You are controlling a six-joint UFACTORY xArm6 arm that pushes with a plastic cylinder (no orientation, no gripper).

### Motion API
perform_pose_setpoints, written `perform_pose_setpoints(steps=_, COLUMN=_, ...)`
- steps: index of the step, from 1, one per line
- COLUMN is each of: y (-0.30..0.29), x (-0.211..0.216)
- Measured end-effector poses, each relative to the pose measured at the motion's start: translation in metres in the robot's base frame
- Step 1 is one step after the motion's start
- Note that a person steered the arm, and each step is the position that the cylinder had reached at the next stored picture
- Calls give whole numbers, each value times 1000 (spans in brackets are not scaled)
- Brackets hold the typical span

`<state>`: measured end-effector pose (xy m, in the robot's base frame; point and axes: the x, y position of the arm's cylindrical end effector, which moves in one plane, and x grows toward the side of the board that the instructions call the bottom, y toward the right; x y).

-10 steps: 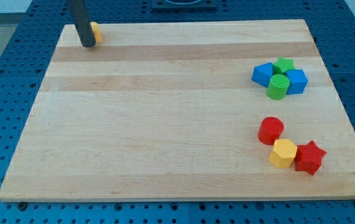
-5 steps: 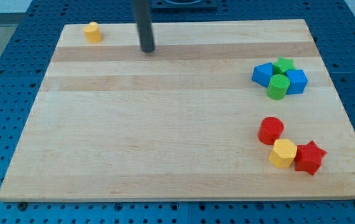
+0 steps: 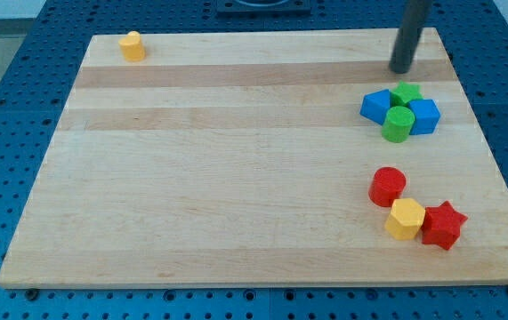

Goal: Move your arm to the right of the green star

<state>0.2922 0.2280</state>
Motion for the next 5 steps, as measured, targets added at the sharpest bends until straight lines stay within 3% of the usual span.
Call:
perform_pose_setpoints(steps=2, y=41, x=32)
perform_pose_setpoints(steps=5, y=30, x=70)
